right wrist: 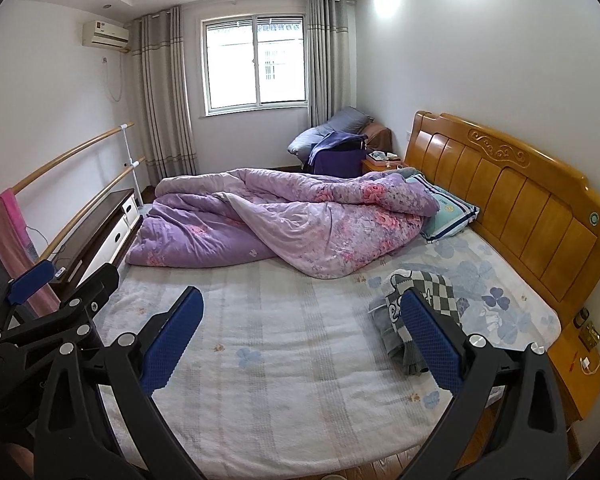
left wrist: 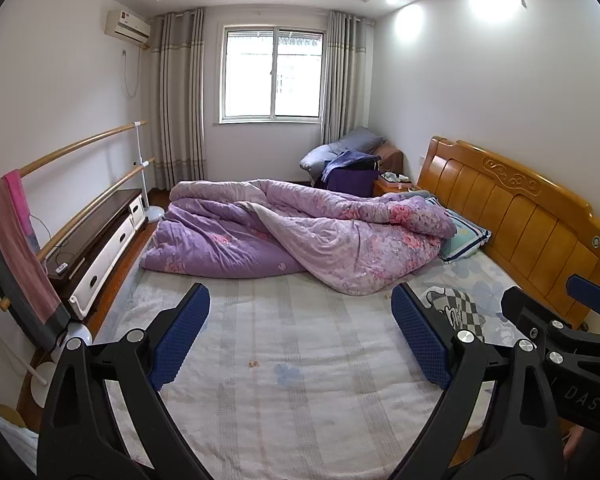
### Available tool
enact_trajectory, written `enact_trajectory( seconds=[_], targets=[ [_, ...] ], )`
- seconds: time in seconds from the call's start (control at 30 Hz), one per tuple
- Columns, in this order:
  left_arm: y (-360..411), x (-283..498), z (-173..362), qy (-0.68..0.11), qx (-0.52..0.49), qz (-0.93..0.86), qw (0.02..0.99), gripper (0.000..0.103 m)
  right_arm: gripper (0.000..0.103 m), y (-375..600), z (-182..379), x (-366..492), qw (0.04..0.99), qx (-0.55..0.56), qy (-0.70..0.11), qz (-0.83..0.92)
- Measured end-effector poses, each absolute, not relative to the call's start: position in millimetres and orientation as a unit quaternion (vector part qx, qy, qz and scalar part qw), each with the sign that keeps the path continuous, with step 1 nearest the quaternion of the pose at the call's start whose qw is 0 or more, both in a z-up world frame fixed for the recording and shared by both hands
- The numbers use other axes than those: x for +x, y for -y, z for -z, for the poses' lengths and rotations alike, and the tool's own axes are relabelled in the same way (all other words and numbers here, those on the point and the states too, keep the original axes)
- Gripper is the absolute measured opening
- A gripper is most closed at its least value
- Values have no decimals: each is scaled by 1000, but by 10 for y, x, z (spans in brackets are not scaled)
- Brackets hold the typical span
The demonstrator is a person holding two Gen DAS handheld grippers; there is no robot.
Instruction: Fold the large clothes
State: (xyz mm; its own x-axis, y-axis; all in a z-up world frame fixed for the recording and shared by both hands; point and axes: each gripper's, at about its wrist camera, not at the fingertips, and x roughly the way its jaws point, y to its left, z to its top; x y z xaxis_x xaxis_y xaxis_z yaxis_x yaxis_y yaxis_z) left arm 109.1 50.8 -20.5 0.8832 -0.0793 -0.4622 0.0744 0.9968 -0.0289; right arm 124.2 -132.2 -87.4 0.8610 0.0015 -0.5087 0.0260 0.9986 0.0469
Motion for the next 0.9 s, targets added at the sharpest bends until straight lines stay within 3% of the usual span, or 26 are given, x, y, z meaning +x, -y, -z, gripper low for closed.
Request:
enact_trajectory(
  seconds=[0.9],
  targets=[
    [-538, 1171, 123, -241, -6, 37, 970, 93, 95, 1280, 751, 1293, 963, 25, -270, 7]
  ],
)
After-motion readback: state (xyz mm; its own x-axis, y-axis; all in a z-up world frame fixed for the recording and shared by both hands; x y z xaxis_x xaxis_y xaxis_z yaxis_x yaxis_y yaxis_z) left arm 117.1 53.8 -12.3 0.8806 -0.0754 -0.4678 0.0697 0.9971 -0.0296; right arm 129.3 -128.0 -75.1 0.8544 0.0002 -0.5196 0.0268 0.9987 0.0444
